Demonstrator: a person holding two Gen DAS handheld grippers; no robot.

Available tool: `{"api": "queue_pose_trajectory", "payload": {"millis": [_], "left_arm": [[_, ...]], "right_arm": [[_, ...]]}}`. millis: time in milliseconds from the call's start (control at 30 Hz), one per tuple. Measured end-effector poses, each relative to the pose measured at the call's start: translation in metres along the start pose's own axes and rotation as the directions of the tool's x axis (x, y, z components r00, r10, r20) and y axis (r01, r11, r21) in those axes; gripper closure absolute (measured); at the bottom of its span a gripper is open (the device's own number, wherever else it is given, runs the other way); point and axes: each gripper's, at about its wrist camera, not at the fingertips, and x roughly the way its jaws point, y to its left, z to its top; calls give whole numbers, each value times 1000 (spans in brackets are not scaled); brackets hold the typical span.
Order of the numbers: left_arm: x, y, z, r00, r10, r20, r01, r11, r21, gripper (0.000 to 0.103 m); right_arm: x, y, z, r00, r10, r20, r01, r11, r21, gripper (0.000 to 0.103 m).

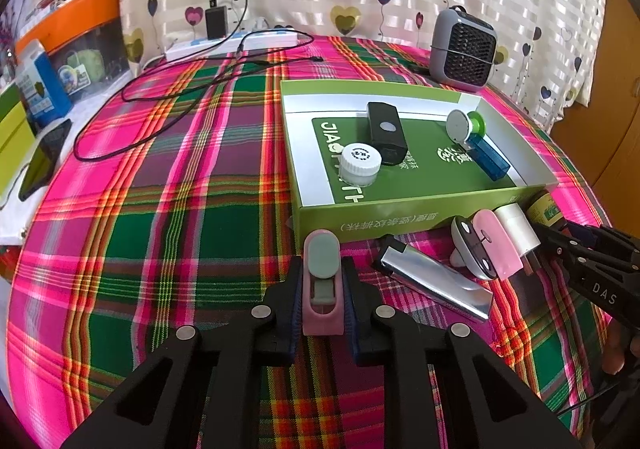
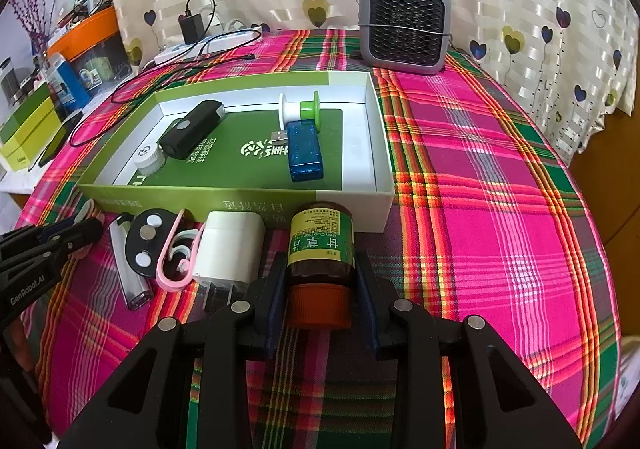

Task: Organize rigid objects
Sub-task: 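Close the left gripper on the pink clip and lift it, then carry the pink clip and brown bottle over the green box and lower them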

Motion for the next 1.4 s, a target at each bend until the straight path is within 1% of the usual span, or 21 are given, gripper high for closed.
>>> {"api": "queue_pose_trajectory", "payload": {"millis": [400, 1000, 1167, 1400], "left_arm": [[1, 0, 0, 1000, -4, 0, 4, 1000, -3, 86], [-10, -3, -1, 999, -43, 15, 43, 999, -8, 86], [-19, -6, 5, 998, -52, 30, 52, 999, 5, 86], [-21, -7, 23, 997, -67, 42, 67, 998, 16, 86]], "right_arm": [[0, 0, 0, 1000, 1, 0, -1, 1000, 2, 70], [-11, 2, -1, 999, 22, 29, -23, 999, 22, 70], [-16, 2, 4, 999, 32, 38, -33, 999, 22, 70], [-22, 5, 18, 998, 38, 51, -39, 999, 7, 70]]}}
